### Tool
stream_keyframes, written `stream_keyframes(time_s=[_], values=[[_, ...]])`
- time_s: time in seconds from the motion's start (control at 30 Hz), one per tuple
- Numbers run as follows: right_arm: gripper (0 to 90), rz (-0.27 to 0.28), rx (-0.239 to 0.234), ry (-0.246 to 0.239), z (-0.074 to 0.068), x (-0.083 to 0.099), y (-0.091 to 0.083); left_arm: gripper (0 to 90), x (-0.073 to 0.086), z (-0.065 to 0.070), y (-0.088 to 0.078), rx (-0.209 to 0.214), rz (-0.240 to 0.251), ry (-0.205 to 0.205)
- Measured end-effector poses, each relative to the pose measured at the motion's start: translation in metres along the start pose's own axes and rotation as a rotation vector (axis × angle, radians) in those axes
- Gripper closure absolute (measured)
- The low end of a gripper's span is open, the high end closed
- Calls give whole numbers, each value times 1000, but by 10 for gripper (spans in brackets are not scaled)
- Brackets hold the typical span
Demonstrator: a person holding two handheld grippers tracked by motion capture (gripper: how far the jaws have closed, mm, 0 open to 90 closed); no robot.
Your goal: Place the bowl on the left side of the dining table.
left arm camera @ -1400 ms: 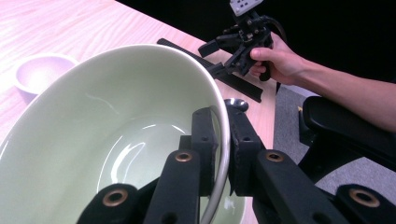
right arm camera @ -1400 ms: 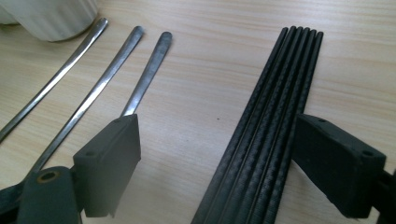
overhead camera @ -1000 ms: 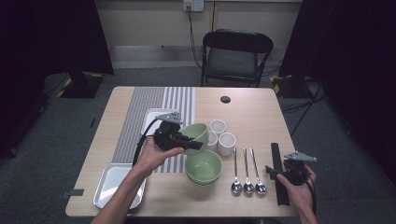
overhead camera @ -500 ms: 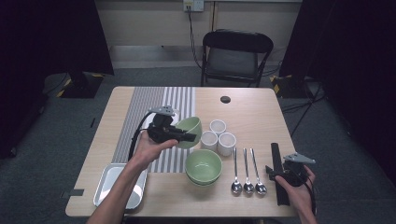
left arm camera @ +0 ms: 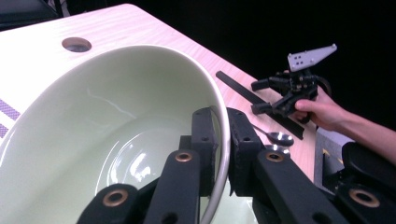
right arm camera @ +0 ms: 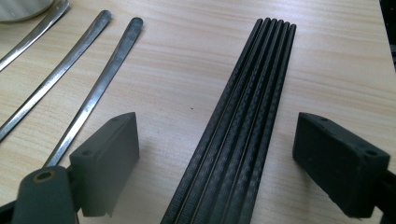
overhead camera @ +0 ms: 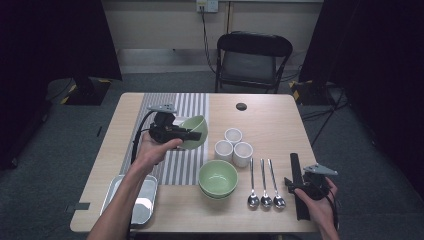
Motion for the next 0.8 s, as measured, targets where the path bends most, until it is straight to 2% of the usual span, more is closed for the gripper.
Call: stream_keyframes(time_s=[0.23,0.3,0.5,0.6,0.67,0.73,0.8], values=[[139,0,-1,-1,0,0,0,835,-8,-12,-3,-45,5,2],[139,0,-1,-1,0,0,0,835,-9,-17,-5,-63,12,-19],[139,0,-1,-1,0,0,0,835,-13,-29,-10,-92,23,-30],[139,0,-1,-1,0,0,0,835,-14,-31,-13,-92,41,-28],[138,0,-2,-1,0,0,0,835,-13,-33,-14,-100,37,-33],[138,0,-2,-2,0,0,0,835,-13,-36,-15,-127,32,-22],[138,0,-2,-2,0,0,0,835,-14,-38,-16,-146,32,-34]])
Point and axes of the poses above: each handheld gripper's, and its own axes: y roughly forward along the jaws, x roughly out of its underside, z roughly to its right, the point moved 4 cm from there along y, roughly forward along the jaws, and after that the axes turned 15 degrees about z, right-handed, at the moved point
